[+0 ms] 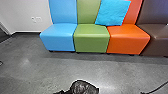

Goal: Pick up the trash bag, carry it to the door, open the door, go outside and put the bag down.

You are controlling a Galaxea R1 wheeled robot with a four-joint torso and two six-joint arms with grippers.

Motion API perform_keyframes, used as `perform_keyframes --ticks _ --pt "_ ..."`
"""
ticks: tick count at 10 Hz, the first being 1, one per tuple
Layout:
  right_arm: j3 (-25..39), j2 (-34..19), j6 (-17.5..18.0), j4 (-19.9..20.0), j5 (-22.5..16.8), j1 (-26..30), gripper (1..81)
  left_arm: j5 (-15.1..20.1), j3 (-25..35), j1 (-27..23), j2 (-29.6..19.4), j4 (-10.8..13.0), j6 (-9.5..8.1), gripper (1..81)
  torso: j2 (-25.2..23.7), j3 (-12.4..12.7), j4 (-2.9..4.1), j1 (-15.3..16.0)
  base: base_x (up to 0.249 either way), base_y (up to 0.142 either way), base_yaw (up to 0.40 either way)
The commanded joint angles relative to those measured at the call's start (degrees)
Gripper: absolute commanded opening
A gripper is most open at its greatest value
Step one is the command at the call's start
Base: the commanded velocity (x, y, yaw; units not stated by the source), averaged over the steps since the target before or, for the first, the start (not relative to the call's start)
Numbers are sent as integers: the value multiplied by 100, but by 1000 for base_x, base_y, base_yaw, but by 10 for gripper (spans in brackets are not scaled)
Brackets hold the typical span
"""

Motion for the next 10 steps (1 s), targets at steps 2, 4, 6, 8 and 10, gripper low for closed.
perform_keyframes --ticks 2,4,6,8,10 --pt "215 -259 0 178 -364 478 811 -131 -669 -332 325 79 23 811 0 -2 0 0 0 0 0" --pt "277 -277 0 178 -355 478 811 -157 -1117 -244 528 123 22 811 0 -2 0 0 0 0 0" --pt "294 -286 0 178 -355 478 811 -148 -1214 -217 563 168 14 811 0 -2 0 0 0 0 0" --pt "312 -295 0 178 -355 478 811 -140 -1206 -217 528 159 14 811 0 -2 0 0 0 0 0" --pt "321 -295 -8 178 -355 460 811 -140 -1188 -200 519 159 14 811 0 -2 0 0 0 0 0"
